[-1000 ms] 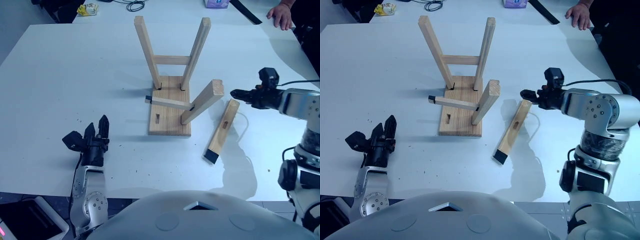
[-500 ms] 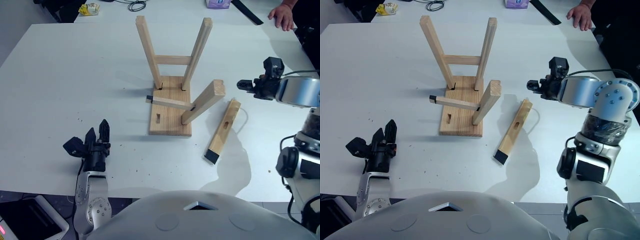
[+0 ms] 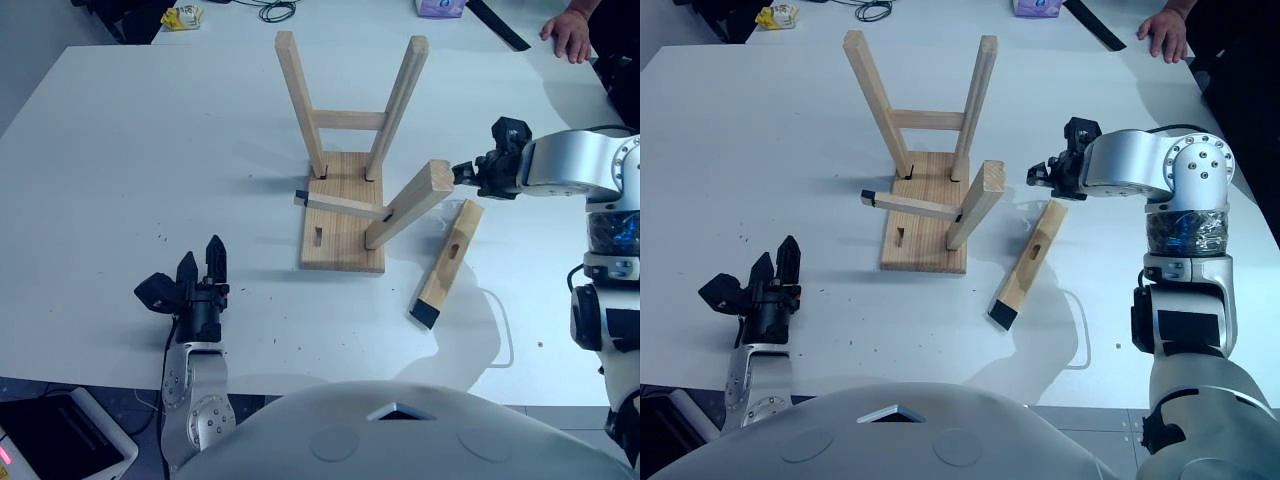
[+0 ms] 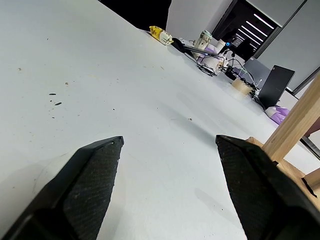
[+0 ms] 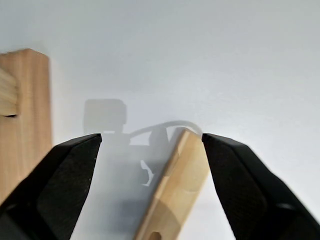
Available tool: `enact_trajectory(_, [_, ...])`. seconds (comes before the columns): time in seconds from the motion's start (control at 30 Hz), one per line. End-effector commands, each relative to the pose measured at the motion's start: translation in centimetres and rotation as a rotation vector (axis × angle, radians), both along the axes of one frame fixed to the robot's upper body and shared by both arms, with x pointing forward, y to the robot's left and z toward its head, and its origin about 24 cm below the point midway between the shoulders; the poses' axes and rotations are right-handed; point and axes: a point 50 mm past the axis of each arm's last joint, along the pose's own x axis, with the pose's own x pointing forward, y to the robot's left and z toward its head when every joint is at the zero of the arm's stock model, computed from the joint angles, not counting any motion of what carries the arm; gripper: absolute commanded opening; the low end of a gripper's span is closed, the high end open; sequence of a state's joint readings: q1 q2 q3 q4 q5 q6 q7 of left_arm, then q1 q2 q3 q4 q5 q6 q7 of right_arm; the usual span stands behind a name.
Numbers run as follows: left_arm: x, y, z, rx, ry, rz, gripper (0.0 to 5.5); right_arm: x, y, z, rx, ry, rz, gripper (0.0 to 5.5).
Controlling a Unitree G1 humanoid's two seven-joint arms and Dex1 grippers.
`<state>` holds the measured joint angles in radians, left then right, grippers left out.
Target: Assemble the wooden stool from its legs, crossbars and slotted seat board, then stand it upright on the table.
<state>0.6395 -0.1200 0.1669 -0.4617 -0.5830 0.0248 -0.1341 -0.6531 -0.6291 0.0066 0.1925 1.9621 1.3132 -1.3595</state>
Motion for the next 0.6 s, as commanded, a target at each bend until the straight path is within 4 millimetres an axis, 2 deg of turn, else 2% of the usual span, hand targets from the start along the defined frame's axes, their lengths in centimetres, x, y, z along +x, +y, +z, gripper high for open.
enact_trajectory(0.03, [-1.4, -1.0, -1.1, -0.064, 0.053, 0.071, 3.43, 0.5, 0.1, 1.4, 0.069, -0.012, 0.165, 3.72])
enact_trajectory(0.13, [-1.1, -1.2, -1.3, -0.075, 0.042, 0.075, 3.43, -0.5, 0.3, 2.7, 0.191, 0.033, 0.450, 3.72])
enact_trajectory(0.23, [-0.9, -1.4, -1.6, -0.084, 0.038, 0.087, 3.43, -0.8, 0.7, 4.6, 0.184, -0.087, 0.668, 3.72])
enact_trajectory(0.27, [-0.8, -1.5, -1.8, -0.086, 0.038, 0.089, 3.43, 0.0, 0.2, 4.5, 0.168, -0.183, 0.751, 3.72])
enact_trajectory(0.33, [-0.5, -1.5, -2.0, -0.088, 0.037, 0.080, 3.43, 1.0, -1.5, 4.0, 0.061, -0.327, 1.039, 3.72])
enact_trajectory(0.43, [-0.1, -1.2, -2.0, -0.084, 0.033, 0.067, 3.43, 1.2, -3.4, 3.2, -0.090, -0.352, 1.384, 3.72])
enact_trajectory(0.5, [-0.1, -1.0, -1.9, -0.078, 0.032, 0.058, 3.43, 1.3, -3.9, 3.3, -0.142, -0.341, 1.543, 3.72])
enact_trajectory(0.6, [-0.2, -0.8, -1.9, -0.072, 0.038, 0.051, 3.43, 1.1, -3.3, 4.2, -0.106, -0.352, 1.706, 3.72])
